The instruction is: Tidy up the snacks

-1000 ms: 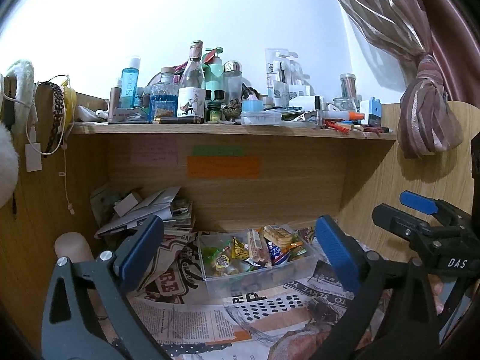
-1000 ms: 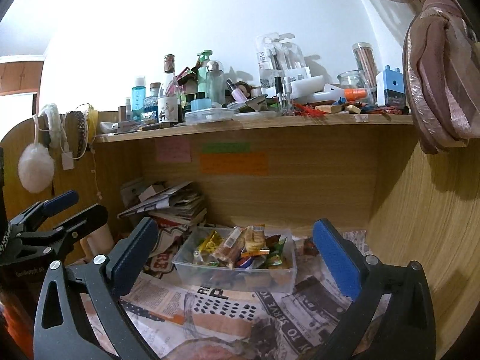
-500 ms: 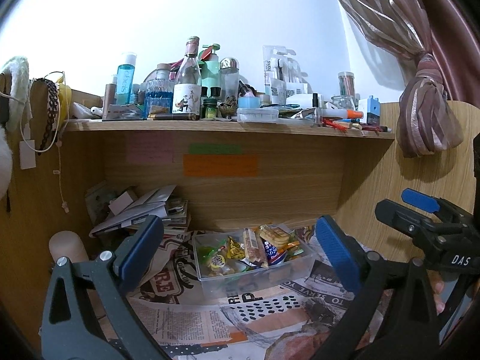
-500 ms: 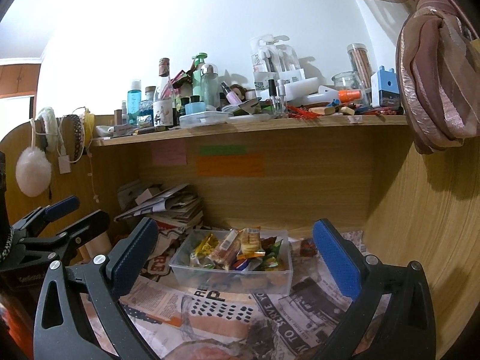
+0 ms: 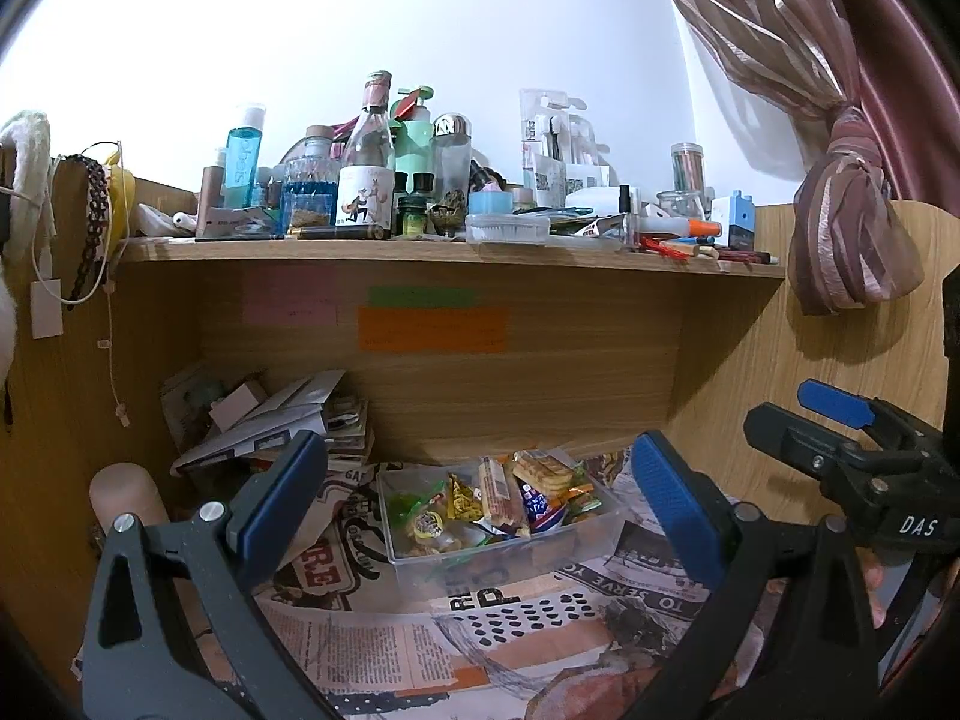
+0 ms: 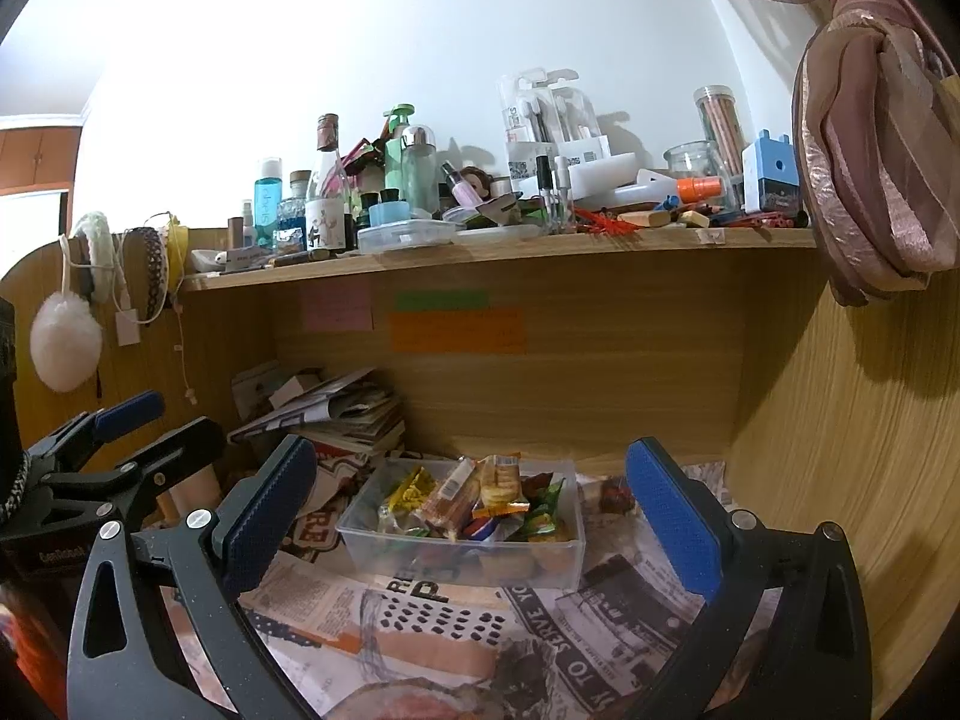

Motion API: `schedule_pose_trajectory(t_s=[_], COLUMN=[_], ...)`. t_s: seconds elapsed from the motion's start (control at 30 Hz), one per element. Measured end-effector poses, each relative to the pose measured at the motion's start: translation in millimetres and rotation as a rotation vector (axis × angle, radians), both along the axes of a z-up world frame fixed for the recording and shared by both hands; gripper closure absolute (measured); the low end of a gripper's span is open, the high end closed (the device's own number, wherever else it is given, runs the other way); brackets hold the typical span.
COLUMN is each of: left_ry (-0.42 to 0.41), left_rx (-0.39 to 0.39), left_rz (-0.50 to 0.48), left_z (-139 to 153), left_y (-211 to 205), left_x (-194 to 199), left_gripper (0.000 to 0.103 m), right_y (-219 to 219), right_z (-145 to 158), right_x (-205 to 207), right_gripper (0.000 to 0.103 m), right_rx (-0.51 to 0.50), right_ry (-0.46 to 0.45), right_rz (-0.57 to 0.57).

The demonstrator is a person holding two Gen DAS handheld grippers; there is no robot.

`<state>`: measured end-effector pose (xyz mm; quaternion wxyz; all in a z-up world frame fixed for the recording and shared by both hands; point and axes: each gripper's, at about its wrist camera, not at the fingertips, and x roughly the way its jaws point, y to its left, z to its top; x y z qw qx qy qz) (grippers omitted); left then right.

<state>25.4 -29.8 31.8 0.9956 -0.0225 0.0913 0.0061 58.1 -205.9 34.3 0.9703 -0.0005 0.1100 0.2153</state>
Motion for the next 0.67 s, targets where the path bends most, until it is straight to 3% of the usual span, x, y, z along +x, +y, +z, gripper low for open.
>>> schedule_pose_trajectory(t_s=[0.67], left_ry=[0.021], left_rx=[-0.003], left_rz=[-0.023], left_z=[-5.8], left_y=[-2.2], left_x=[8.2], left_gripper=[0.0], right_y=[1.3], right_z=[-9.0], right_x=[6.3], right_gripper=[0.0], right_rx=[-0.014], right_ry=[0.024], right_rz=[0.008])
